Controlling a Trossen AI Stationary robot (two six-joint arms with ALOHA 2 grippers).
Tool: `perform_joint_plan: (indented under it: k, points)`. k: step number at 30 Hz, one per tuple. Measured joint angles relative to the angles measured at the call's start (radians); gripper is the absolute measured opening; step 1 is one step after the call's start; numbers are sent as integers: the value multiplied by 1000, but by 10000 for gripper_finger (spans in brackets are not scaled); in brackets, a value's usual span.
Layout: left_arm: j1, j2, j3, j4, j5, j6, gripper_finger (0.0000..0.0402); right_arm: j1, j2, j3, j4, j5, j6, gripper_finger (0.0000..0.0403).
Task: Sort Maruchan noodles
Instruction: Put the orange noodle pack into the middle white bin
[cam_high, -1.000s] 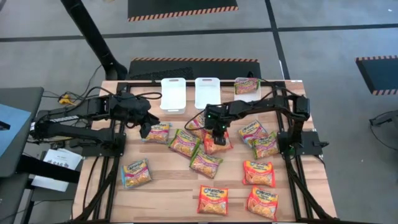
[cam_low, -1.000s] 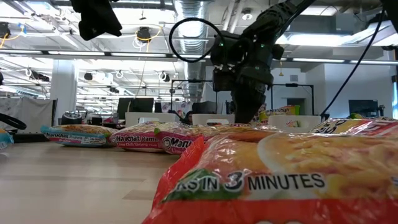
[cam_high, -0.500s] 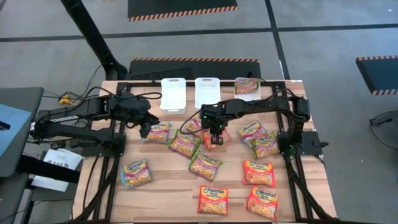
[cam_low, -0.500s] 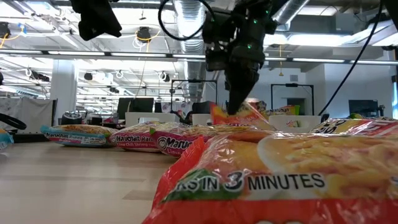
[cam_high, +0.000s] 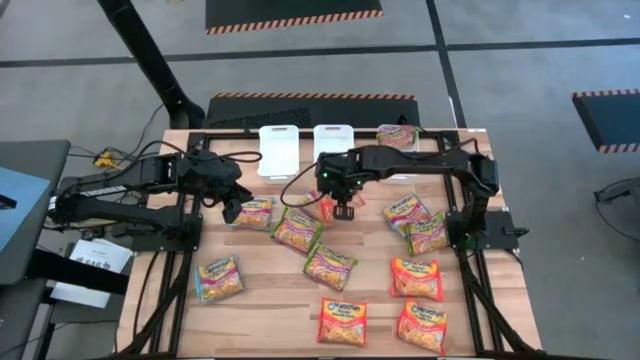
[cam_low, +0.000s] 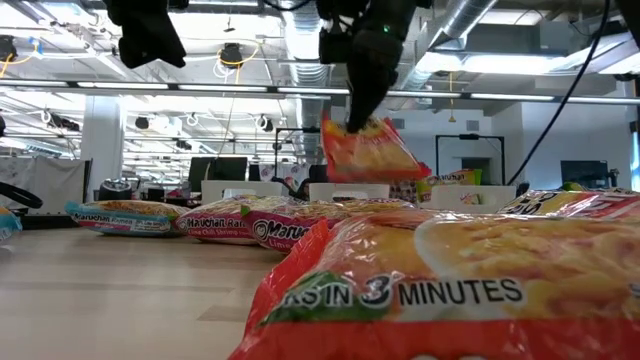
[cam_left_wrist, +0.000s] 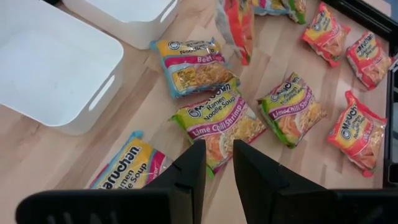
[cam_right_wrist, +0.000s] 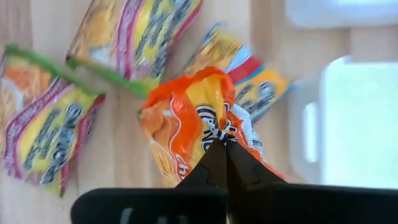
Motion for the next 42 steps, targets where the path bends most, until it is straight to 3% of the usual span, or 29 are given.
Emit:
perform_joint_plan:
  k: [6, 17, 29, 35, 42]
  points:
    - [0, 0, 0, 0, -40, 37, 67, -71, 0, 100, 1, 65, -68, 3]
    - [13, 0, 0, 9, -234, 98, 67, -284, -1, 142, 198, 81, -184, 4]
    - [127, 0, 0, 173, -265, 253, 67, -464, -1, 133, 409, 76, -214, 5]
    - [214, 0, 0, 245, -266, 297, 67, -500, -1, 133, 422, -1, -214, 4]
    - [312, 0, 0, 324, -266, 316, 67, -485, 78, 130, 410, -9, -213, 4]
